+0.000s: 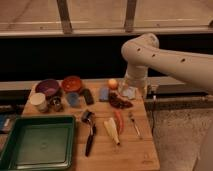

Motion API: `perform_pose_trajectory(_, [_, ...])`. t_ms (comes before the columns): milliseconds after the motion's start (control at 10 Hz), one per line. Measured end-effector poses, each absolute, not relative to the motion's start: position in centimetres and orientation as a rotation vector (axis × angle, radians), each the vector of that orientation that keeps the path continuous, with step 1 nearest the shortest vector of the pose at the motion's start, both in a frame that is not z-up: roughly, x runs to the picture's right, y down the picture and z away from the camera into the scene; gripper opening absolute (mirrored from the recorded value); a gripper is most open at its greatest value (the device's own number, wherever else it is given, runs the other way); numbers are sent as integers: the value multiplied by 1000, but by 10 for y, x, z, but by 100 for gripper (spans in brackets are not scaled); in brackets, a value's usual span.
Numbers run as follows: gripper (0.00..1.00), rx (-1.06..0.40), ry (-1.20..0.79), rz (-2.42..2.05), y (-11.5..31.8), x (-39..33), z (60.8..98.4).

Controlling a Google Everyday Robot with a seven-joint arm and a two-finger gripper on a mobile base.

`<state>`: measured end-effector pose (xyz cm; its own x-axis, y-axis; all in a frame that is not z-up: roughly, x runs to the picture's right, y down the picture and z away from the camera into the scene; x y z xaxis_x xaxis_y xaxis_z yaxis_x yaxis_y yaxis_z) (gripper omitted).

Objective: Place grapes in plastic cup

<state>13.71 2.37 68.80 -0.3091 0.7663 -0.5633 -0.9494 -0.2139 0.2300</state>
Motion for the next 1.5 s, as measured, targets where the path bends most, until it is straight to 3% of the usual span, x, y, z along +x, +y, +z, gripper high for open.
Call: perform_pose_trajectory(1500, [65, -382, 606, 1763, 18, 137, 690])
